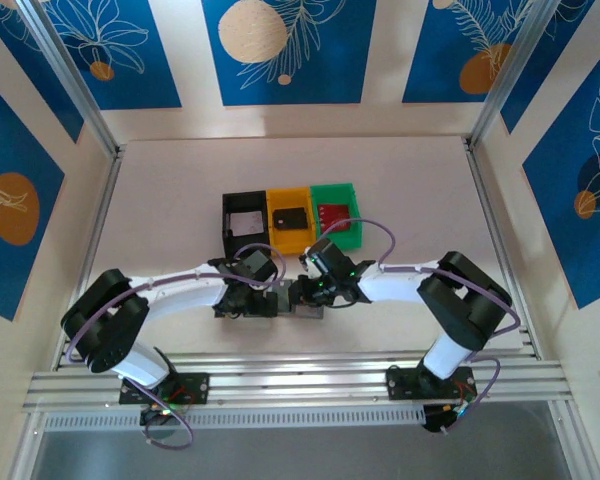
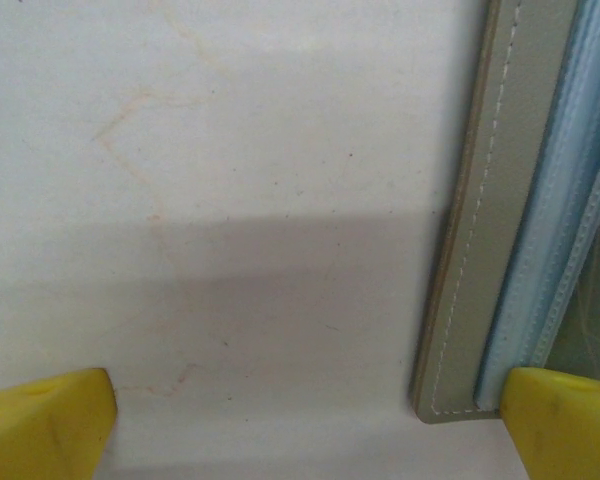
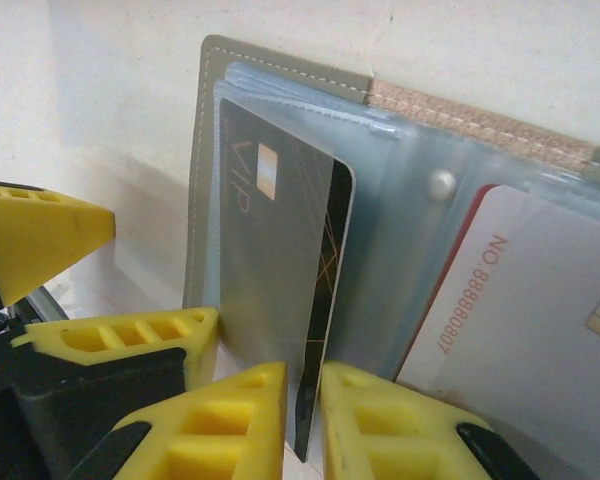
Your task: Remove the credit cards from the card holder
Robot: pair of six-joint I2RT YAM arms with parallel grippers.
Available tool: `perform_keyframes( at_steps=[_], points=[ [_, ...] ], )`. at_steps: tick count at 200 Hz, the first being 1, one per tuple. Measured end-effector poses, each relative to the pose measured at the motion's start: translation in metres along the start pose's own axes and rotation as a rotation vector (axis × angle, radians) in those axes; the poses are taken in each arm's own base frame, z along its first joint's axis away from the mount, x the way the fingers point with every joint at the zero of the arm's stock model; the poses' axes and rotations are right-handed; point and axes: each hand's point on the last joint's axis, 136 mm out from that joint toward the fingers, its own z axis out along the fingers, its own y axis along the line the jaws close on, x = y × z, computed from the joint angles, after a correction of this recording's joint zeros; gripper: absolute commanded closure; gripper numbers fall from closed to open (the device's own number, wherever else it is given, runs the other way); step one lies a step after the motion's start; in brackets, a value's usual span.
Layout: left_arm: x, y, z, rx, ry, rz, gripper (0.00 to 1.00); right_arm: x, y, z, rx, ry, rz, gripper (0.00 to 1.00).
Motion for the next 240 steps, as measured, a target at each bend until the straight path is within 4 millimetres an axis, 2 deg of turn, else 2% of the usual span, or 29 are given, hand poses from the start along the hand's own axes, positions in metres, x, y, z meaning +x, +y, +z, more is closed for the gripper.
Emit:
perform_keyframes(
  at_steps=[100, 140, 211, 240],
  points=[
    [-0.001, -0.001, -0.001, -0.003, 0.004, 0.0, 0.0, -0.001, 0.003, -0.002, -0.015, -0.011, -0.013, 0.92],
    [-0.001, -0.001, -0.001, -0.007, 0.009, 0.001, 0.0, -0.002, 0.005, -0.004, -0.019, -0.016, -0.023, 0.98],
    [-0.001, -0.002, -0.002, -0.008, 0.012, 0.001, 0.0, -0.002, 0.002, -0.011, -0.017, -0.026, -0.031, 1.0],
    [-0.001, -0.002, -0.001, -0.009, 0.014, 0.001, 0.0, -0.002, -0.002, -0.012, -0.015, -0.026, -0.023, 0.97]
  ],
)
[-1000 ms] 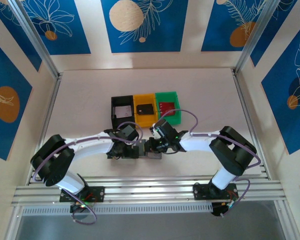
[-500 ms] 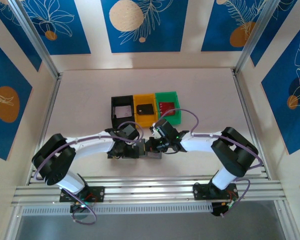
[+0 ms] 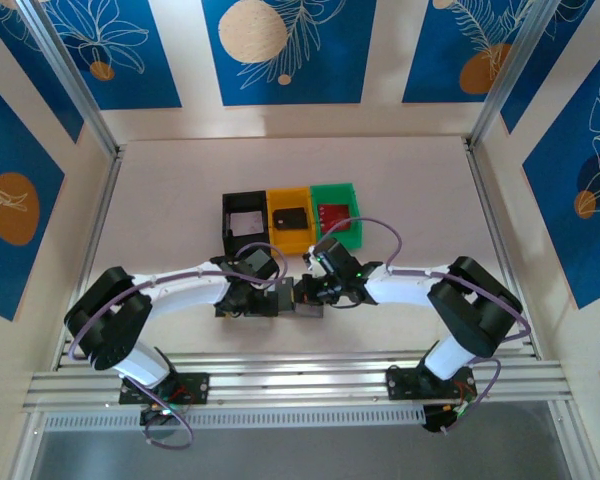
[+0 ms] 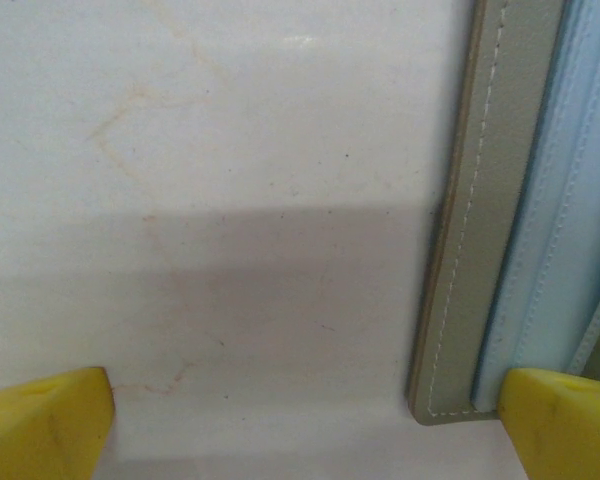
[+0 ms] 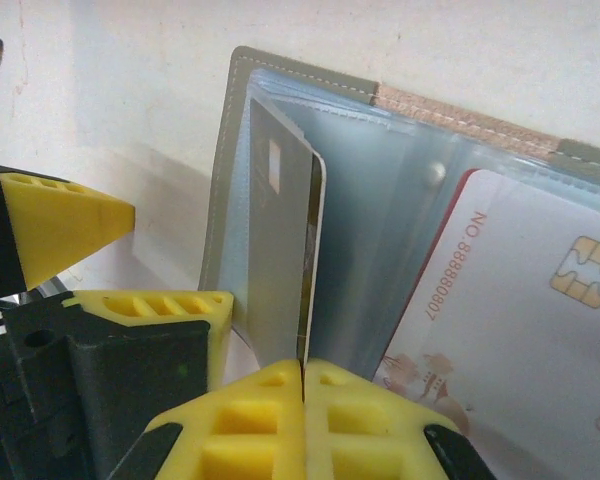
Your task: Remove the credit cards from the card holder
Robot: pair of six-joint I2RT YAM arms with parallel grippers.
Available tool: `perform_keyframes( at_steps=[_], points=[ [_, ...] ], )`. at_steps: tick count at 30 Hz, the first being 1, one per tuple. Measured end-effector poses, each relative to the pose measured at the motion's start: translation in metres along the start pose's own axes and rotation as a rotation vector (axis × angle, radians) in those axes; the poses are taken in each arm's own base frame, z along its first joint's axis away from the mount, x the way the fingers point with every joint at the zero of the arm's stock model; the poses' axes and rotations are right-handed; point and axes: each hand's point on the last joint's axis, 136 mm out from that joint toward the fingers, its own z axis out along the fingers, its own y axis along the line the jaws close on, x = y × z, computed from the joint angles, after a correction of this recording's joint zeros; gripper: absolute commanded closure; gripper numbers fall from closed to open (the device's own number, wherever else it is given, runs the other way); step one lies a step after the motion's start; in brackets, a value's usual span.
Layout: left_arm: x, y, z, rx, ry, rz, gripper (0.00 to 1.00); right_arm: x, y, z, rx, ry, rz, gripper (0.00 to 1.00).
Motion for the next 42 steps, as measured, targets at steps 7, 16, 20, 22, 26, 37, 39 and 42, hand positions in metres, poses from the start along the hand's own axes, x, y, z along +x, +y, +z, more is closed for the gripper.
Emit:
perform_keyframes(
  at_steps=[7, 16, 20, 22, 26, 37, 39, 42],
  points=[
    [-0.0001, -0.0002, 0.0002, -0.001, 0.002, 0.0, 0.0, 0.0014, 0.0005, -0.0003, -0.007, 0.005, -0.007, 0.91],
    [0.0, -0.0002, 0.0002, -0.001, 0.002, 0.0, 0.0, 0.0036, -0.0011, -0.0007, -0.007, 0.007, -0.006, 0.88],
    [0.0001, -0.0002, 0.0003, -0.001, 0.003, 0.0, 0.0, 0.0034, 0.0001, -0.0022, -0.011, 0.003, -0.009, 0.89],
    [0.0003, -0.0004, 0.0003, 0.0, 0.004, 0.0, 0.0, 0.003, 0.0012, -0.0033, -0.014, 0.0, -0.011, 0.9],
    [0.0004, -0.0005, 0.0003, 0.0, 0.005, 0.0, 0.0, 0.0028, 0.0023, -0.0046, -0.019, -0.005, -0.014, 0.92],
    [0.0003, -0.0006, 0.0004, 0.001, 0.004, -0.001, 0.0, 0.0027, 0.0, -0.0038, -0.013, -0.003, -0.005, 0.8],
    [0.0005, -0.0004, 0.0007, 0.0, 0.005, -0.001, 0.0, 0.0032, -0.0016, -0.0021, -0.009, 0.002, -0.002, 0.8],
    [0.0005, -0.0004, 0.0008, 0.0, 0.005, -0.001, 0.0, 0.0054, -0.0065, 0.0015, 0.004, 0.013, 0.006, 0.8]
  ],
)
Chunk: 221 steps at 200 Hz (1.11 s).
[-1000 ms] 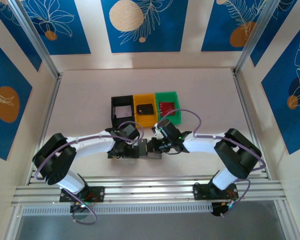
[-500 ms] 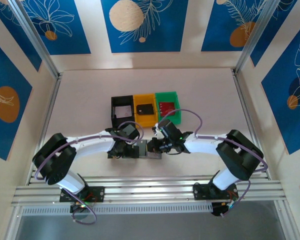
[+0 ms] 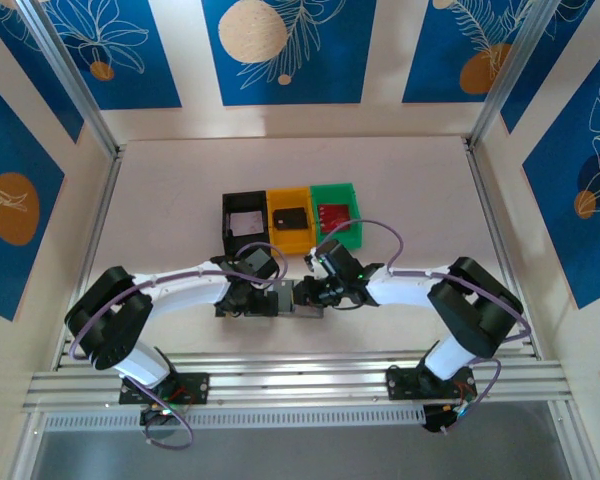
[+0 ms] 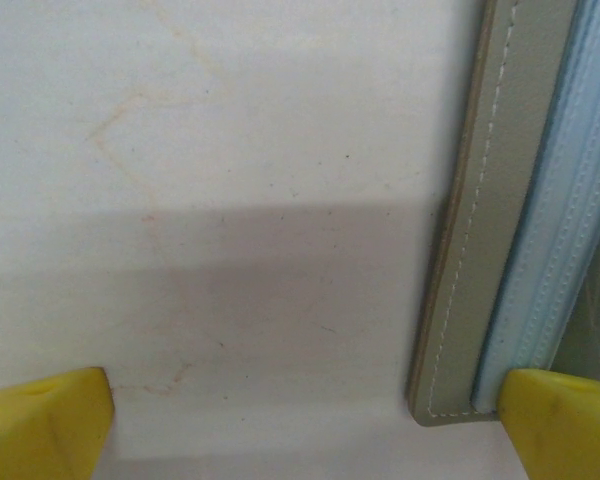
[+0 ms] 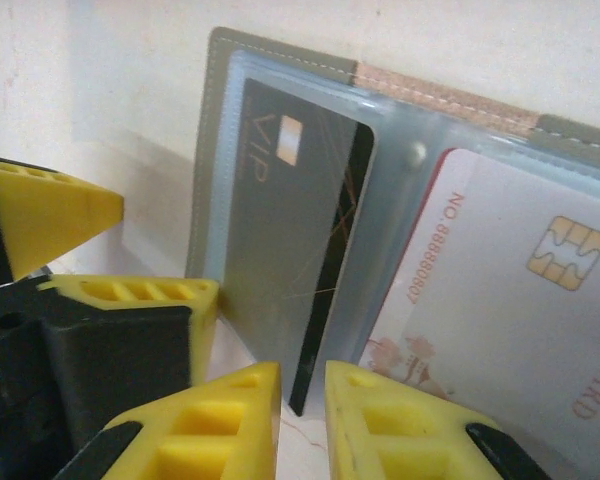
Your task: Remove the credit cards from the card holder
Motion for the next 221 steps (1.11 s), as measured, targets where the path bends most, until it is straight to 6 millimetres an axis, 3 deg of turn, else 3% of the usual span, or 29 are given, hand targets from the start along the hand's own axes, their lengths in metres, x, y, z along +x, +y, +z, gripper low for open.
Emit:
perform_keyframes(
  at_steps=[42, 138, 221],
  points=[
    [0.0, 0.0, 0.0, 0.0, 0.0, 0.0, 0.0, 0.001, -0.007, 0.008, 0.019, 0.019, 0.018, 0.81],
    [0.001, 0.001, 0.003, -0.002, 0.002, 0.0, 0.0, -0.005, -0.003, 0.011, 0.0, 0.001, 0.011, 0.82],
    [0.001, 0.001, 0.003, -0.002, 0.002, 0.0, 0.0, -0.006, 0.0, 0.012, -0.013, -0.005, 0.016, 0.95]
  ],
)
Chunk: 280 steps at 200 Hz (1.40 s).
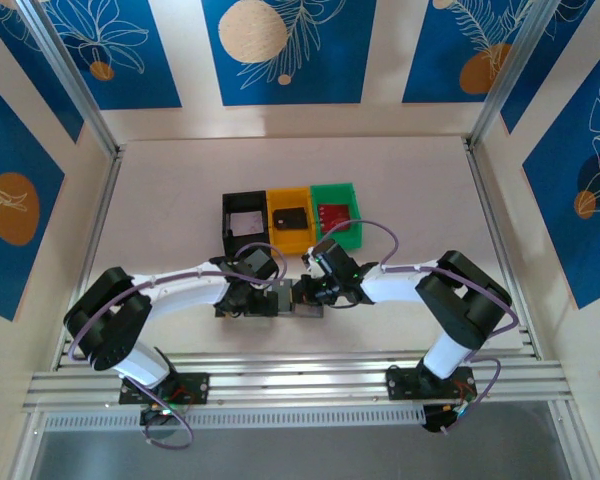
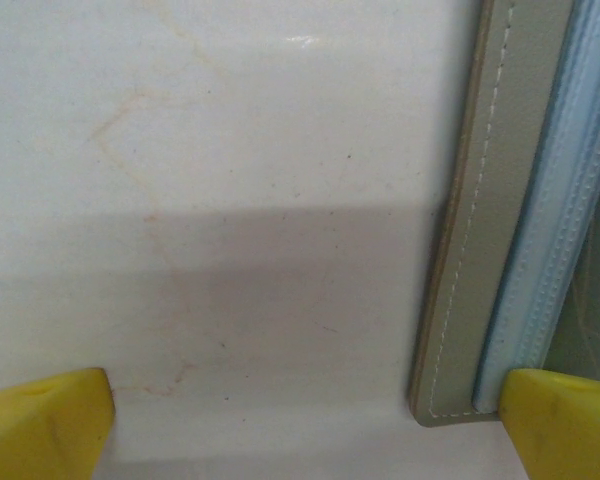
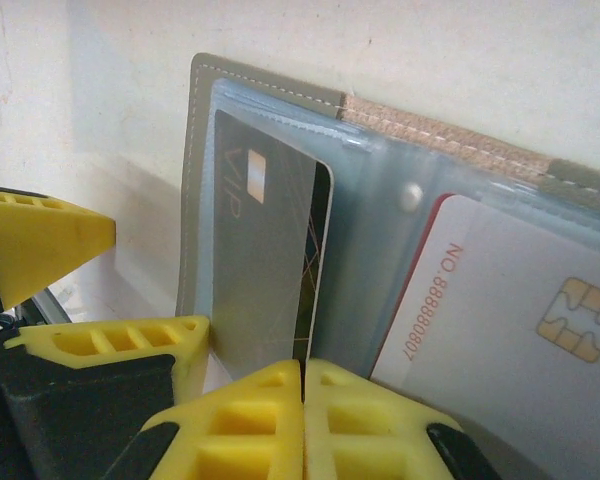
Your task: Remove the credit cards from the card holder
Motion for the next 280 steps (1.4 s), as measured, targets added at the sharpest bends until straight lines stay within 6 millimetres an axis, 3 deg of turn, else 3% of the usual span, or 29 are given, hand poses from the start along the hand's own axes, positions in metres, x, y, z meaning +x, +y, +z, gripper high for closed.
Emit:
perform_keyframes(
  at_steps=[34, 144, 201, 280],
  points=[
    [0.0, 0.0, 0.0, 0.0, 0.0, 0.0, 0.0, 0.0, 0.0, 0.0, 0.0, 0.0, 0.0, 1.0],
    [0.0, 0.0, 0.0, 0.0, 0.0, 0.0, 0.0, -0.001, -0.004, -0.016, -0.009, -0.032, -0.003, 1.0],
    [-0.001, -0.001, -0.002, -0.001, 0.001, 0.0, 0.0, -0.002, 0.004, -0.029, -0.035, -0.059, -0.037, 1.0],
    [-0.002, -0.002, -0.004, -0.006, 0.008, 0.002, 0.0, 0.004, -0.005, -0.045, -0.03, -0.08, -0.041, 1.0]
  ],
)
